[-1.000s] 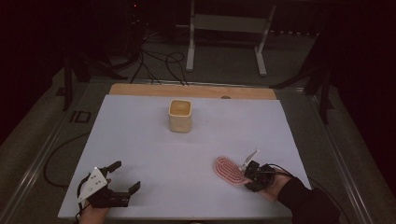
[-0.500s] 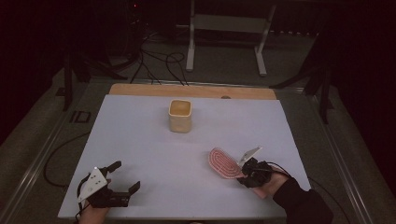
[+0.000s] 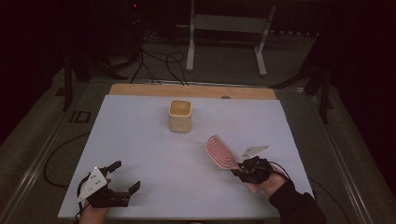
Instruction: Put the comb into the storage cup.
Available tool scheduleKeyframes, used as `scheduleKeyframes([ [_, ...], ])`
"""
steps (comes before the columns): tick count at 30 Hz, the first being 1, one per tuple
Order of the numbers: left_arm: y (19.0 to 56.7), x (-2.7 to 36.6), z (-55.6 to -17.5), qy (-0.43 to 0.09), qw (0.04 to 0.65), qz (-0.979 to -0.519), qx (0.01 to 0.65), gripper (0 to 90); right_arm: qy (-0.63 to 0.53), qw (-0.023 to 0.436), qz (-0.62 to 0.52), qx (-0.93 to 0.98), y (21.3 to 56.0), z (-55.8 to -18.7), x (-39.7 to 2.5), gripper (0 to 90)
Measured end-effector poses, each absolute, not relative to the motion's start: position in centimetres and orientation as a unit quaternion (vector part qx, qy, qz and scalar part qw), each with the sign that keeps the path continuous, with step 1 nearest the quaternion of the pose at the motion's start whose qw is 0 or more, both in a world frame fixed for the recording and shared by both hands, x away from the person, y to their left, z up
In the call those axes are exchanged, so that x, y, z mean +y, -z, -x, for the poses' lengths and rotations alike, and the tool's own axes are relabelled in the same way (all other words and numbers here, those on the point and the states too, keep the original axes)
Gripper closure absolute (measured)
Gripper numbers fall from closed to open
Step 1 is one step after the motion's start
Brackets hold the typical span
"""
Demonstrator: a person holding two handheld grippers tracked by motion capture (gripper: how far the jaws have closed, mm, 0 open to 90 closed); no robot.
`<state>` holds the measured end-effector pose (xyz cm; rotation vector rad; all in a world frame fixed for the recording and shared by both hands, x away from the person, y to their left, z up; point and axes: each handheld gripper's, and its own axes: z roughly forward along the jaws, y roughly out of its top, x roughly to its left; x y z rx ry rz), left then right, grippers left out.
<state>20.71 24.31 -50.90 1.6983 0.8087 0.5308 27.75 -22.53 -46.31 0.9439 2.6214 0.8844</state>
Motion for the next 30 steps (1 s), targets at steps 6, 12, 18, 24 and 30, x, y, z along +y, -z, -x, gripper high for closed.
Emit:
scheduleKeyframes([
  [6,50.9,24.3,-20.7,-0.225,0.559,-0.720,0.343,0.2,-0.341,0.119,-0.322,0.875,46.6,-27.1,-22.7,70.3],
  [12,50.9,24.3,-20.7,-0.225,0.558,-0.721,0.344,0.2,-0.372,0.139,-0.324,0.858,46.9,-26.3,-22.8,70.3],
  [18,50.9,24.3,-20.8,-0.224,0.558,-0.721,0.344,0.3,-0.407,0.160,-0.329,0.837,46.9,-25.8,-22.9,70.3],
  [24,50.9,24.2,-20.8,-0.223,0.559,-0.721,0.344,0.2,-0.439,0.176,-0.336,0.815,47.0,-25.8,-22.8,70.3],
  [30,51.0,24.2,-20.8,-0.220,0.559,-0.722,0.344,0.2,-0.467,0.184,-0.334,0.798,47.1,-25.9,-22.6,70.3],
])
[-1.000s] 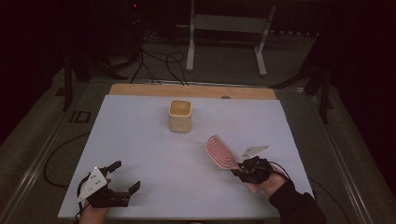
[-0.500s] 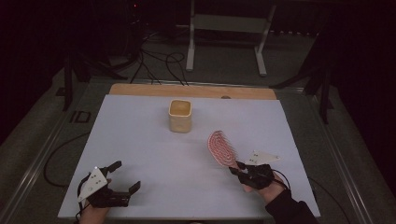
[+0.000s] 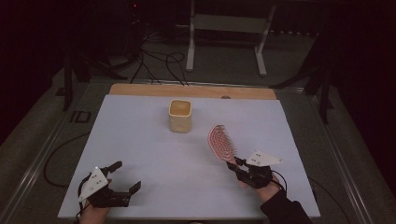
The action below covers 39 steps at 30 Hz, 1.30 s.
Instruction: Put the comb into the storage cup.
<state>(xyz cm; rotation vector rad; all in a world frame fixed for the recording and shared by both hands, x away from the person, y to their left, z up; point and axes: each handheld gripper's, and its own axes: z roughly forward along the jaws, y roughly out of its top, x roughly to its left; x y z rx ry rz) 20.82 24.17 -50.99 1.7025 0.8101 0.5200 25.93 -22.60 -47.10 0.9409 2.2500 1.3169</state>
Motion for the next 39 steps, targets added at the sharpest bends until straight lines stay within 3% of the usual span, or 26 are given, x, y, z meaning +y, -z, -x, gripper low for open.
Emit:
scheduleKeyframes([
  [6,51.0,24.0,-20.8,-0.220,0.556,-0.725,0.341,0.2,-0.514,0.175,-0.338,0.768,47.2,-26.0,-22.8,70.2],
  [16,51.1,23.9,-20.8,-0.220,0.552,-0.727,0.345,0.2,-0.562,0.202,-0.343,0.725,48.0,-25.4,-23.1,70.2],
  [39,48.7,21.6,-22.1,-0.172,0.532,-0.756,0.342,0.3,-0.532,0.222,-0.363,0.732,47.2,-25.3,-23.3,70.3],
])
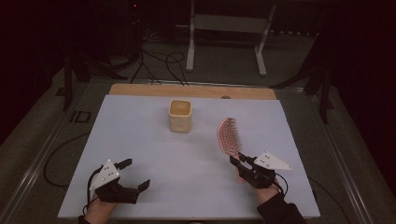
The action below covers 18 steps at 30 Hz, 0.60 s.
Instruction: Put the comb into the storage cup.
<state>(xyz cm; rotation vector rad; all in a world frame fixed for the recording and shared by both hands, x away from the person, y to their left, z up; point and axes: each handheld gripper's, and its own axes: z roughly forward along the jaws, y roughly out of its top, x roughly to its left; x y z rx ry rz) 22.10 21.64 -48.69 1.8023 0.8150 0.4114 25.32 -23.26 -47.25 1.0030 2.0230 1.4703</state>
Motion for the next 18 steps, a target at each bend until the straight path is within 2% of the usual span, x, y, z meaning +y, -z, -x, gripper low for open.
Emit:
scheduleKeyframes([
  [6,47.0,21.4,-22.8,-0.175,0.527,-0.756,0.347,0.3,-0.533,0.220,-0.363,0.732,47.1,-25.3,-23.3,70.3],
  [18,43.0,20.1,-24.0,-0.169,0.540,-0.760,0.320,0.3,-0.535,0.219,-0.362,0.731,47.0,-25.3,-23.4,70.4],
])
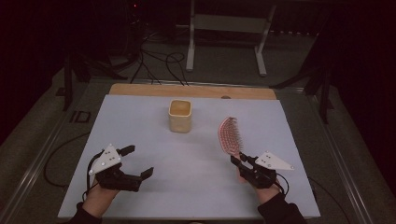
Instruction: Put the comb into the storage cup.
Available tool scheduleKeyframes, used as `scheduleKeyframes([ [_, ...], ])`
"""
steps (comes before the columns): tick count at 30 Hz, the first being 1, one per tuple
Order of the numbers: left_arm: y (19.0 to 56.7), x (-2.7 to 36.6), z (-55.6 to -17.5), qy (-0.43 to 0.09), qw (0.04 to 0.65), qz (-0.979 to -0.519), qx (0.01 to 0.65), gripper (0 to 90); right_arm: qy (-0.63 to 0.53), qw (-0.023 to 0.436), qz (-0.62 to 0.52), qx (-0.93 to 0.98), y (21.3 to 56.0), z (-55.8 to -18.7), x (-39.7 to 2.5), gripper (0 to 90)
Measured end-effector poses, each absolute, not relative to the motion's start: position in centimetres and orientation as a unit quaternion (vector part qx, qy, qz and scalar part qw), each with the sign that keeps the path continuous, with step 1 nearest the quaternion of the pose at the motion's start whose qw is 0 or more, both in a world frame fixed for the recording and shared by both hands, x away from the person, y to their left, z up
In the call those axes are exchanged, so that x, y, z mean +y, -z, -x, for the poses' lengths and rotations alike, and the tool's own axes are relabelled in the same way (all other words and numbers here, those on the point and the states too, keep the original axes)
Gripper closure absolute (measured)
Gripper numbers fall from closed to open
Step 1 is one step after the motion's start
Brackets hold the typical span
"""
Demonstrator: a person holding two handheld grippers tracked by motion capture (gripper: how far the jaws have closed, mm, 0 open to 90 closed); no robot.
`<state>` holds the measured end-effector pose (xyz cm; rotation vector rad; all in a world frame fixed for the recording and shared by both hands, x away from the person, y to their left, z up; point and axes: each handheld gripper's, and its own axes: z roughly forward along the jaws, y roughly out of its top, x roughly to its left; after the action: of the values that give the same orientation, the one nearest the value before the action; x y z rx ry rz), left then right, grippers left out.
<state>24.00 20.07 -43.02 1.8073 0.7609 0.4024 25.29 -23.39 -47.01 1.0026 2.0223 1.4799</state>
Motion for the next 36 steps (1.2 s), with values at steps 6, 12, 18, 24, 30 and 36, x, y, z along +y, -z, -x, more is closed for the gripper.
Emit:
scheduleKeyframes([
  [6,41.8,19.0,-24.8,-0.160,0.543,-0.763,0.313,0.3,-0.537,0.219,-0.364,0.729,46.9,-25.2,-23.5,70.4],
  [12,40.8,17.7,-25.3,-0.155,0.540,-0.771,0.299,0.2,-0.537,0.223,-0.364,0.728,46.8,-25.2,-23.6,70.4],
  [18,39.6,16.2,-25.7,-0.150,0.539,-0.779,0.283,0.3,-0.537,0.226,-0.362,0.728,46.7,-25.1,-23.5,70.4],
  [24,38.5,14.4,-26.2,-0.145,0.539,-0.783,0.274,0.3,-0.539,0.226,-0.361,0.726,46.6,-25.0,-23.5,70.4],
  [30,37.9,12.6,-26.6,-0.136,0.537,-0.788,0.270,0.3,-0.540,0.227,-0.361,0.725,46.5,-25.0,-23.5,70.3],
  [36,37.3,10.7,-27.0,-0.121,0.539,-0.791,0.265,0.3,-0.539,0.229,-0.360,0.726,46.5,-25.0,-23.4,70.4],
])
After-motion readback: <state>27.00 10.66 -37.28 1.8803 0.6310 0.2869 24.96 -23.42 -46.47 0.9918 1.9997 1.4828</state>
